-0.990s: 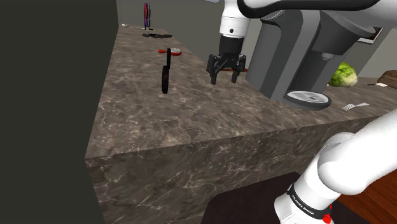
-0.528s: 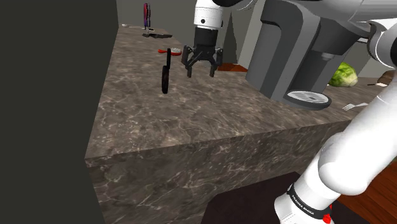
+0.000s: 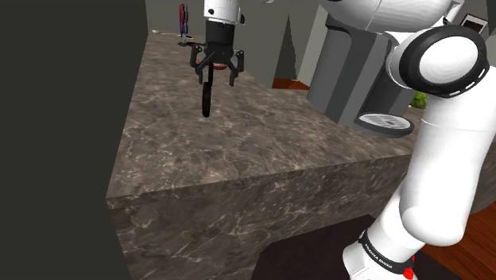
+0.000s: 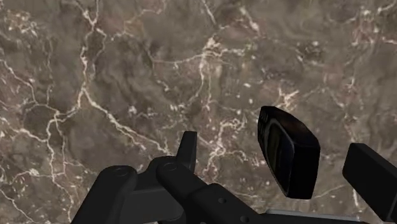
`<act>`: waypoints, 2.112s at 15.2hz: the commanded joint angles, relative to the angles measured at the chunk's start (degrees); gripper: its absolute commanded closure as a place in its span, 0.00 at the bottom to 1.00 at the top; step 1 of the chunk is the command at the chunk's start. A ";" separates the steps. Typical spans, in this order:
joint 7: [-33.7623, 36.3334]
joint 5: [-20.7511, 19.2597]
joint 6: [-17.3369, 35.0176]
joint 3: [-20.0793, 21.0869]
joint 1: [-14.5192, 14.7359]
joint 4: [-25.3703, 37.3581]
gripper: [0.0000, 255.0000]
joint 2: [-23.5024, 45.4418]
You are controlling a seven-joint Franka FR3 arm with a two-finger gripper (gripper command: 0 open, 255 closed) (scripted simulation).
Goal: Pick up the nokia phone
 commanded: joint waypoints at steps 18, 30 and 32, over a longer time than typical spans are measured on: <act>1.85 -0.65 3.73 0.05 1.06 0.92 1.00 4.50; 2.52 -1.75 -5.47 0.10 2.62 13.87 1.00 8.28; 2.70 -2.15 -7.93 0.08 3.19 17.72 1.00 9.68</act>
